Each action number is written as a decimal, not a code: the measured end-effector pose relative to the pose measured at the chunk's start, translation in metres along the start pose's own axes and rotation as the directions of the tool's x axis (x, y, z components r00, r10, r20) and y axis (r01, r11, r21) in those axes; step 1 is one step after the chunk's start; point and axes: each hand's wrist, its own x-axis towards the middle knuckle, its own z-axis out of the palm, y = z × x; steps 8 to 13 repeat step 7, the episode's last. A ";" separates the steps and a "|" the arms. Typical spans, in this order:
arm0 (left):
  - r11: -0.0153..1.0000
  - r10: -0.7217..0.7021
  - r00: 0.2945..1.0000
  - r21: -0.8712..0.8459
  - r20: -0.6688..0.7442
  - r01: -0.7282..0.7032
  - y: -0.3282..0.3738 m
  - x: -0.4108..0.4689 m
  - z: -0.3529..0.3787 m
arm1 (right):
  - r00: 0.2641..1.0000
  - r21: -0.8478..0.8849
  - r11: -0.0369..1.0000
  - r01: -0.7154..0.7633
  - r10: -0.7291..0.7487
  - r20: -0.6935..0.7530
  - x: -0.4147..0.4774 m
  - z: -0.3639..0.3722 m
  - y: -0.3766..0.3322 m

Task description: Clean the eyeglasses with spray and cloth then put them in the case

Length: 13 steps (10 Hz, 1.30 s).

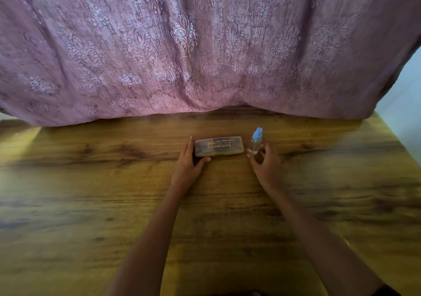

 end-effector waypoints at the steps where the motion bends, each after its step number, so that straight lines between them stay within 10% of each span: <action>1: 1.000 -0.018 1.000 0.001 -0.009 0.018 0.000 -0.004 -0.001 | 1.000 0.029 1.000 0.005 -0.005 -0.010 -0.004 -0.003 -0.002; 13: 0.995 0.037 0.972 0.097 -0.233 -0.015 0.023 -0.047 0.004 | 0.958 -0.011 0.983 0.183 -0.181 -0.224 -0.038 -0.020 -0.010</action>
